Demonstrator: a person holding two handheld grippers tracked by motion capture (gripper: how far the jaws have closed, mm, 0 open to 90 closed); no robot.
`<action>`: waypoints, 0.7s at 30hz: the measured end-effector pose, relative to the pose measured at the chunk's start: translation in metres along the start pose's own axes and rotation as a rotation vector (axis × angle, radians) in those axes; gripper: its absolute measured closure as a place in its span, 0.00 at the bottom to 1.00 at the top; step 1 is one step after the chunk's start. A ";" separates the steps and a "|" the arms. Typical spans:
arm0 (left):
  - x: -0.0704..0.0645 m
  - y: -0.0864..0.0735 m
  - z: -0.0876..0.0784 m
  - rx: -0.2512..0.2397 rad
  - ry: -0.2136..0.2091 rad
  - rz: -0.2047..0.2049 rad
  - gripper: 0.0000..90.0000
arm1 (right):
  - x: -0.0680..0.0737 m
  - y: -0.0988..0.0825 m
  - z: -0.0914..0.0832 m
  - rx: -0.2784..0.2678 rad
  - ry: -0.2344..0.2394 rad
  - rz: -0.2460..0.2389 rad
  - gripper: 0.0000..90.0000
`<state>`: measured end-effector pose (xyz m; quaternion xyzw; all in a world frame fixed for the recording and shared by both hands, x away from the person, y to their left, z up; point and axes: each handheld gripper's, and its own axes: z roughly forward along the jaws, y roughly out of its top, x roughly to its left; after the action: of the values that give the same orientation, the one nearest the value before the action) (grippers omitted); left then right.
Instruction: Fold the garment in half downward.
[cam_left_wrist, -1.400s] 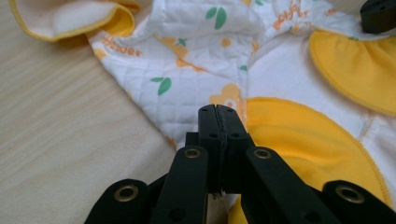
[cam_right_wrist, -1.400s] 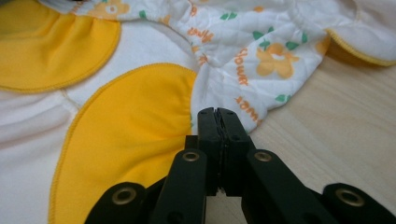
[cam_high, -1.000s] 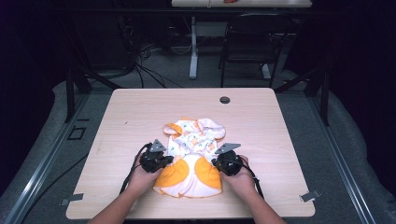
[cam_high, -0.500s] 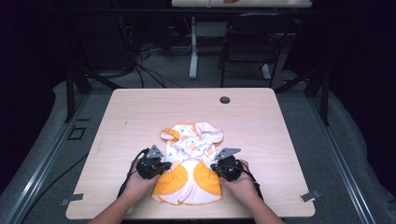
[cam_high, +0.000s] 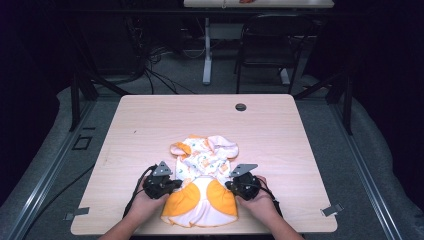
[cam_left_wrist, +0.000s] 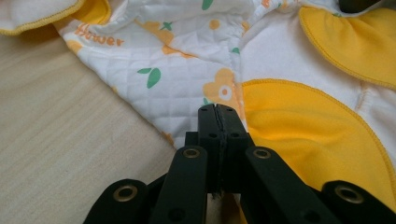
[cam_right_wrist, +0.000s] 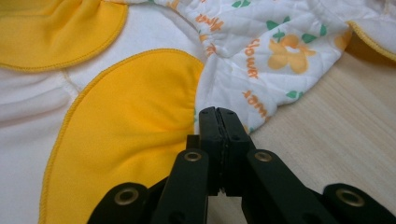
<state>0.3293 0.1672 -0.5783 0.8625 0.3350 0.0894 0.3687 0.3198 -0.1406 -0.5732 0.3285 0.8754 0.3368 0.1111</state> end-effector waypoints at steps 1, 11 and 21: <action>-0.001 -0.001 0.000 -0.003 -0.003 -0.007 1.00 | 0.000 0.000 -0.001 0.005 0.008 -0.004 0.99; -0.001 -0.002 -0.004 0.013 -0.029 -0.017 0.99 | 0.003 0.000 -0.003 0.024 0.026 -0.002 0.99; 0.014 0.023 -0.008 -0.006 -0.010 -0.010 0.99 | -0.011 0.019 -0.008 0.036 0.028 0.004 0.97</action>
<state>0.3485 0.1695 -0.5580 0.8601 0.3370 0.0843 0.3734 0.3347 -0.1414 -0.5547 0.3276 0.8820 0.3260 0.0922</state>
